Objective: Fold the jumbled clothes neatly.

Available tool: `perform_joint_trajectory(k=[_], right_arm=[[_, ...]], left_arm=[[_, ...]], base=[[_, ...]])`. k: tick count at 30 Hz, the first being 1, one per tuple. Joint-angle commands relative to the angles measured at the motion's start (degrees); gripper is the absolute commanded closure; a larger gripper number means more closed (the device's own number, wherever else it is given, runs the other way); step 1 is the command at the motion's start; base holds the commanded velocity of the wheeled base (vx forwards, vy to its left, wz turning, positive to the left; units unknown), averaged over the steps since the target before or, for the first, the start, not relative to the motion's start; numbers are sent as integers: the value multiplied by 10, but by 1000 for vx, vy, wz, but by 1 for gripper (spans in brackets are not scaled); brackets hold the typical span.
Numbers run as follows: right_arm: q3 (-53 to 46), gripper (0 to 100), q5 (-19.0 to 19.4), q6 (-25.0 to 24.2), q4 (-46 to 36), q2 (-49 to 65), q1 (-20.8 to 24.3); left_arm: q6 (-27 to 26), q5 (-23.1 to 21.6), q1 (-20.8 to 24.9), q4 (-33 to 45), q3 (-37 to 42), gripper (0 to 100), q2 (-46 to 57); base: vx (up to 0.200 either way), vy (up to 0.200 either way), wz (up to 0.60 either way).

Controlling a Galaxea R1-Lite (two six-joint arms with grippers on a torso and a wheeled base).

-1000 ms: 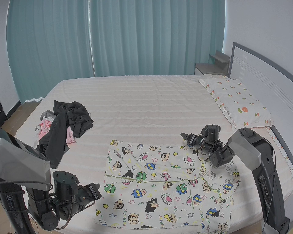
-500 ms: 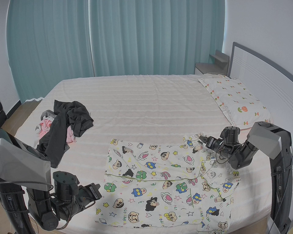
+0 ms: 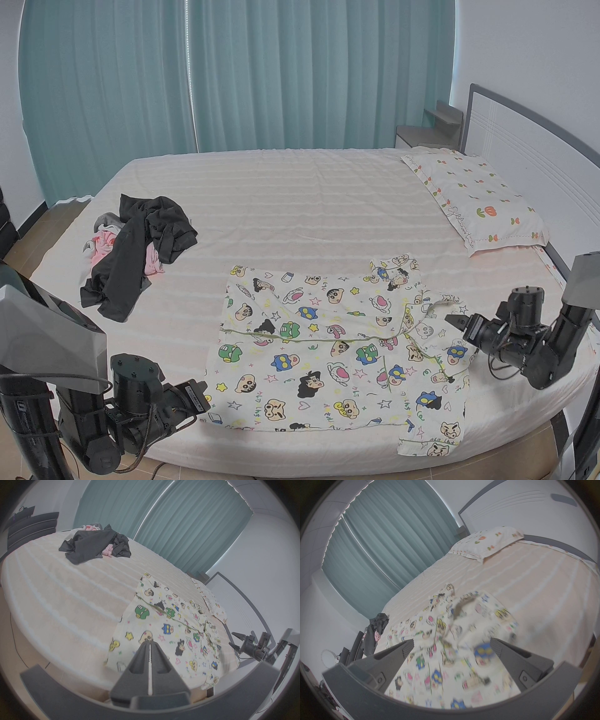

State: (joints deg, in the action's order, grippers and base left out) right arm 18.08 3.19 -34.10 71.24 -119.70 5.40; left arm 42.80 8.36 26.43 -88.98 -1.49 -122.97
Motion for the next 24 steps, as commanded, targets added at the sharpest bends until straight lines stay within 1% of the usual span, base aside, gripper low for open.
perform_joint_trajectory(k=[1, 5, 12, 15, 19, 20, 22, 24], right_arm=[[-181, 0, 9, -19, 109, 80, -3], [-181, 0, 16, -19, 102, 78, -24], [-181, 0, 79, -13, 110, 44, -25], [-181, 0, 85, -7, 125, 22, -23], [-181, 0, 89, 14, 158, -21, -23], [-181, 0, 91, 16, 166, -31, -24], [-181, 0, 95, 14, 179, -45, -29], [-181, 0, 110, 11, 184, -59, -33]], left_arm=[[-2, -3, 13, -10, 11, 100, -54], [-3, -3, 13, -10, 10, 100, -76], [-6, 2, 20, -10, 0, 100, -119], [-6, 2, 18, -10, -8, 100, -112], [-8, 3, 20, -10, -4, 100, -70], [-11, 2, 20, -10, -3, 0, -57], [-26, 3, 20, -10, 3, 0, -37], [-54, 3, 20, -10, 12, 0, -12]], base=[[0, 0, 0], [0, 0, 0], [0, 0, 0], [0, 0, 0], [0, 0, 0], [0, 0, 0], [0, 0, 0], [0, 0, 0]])
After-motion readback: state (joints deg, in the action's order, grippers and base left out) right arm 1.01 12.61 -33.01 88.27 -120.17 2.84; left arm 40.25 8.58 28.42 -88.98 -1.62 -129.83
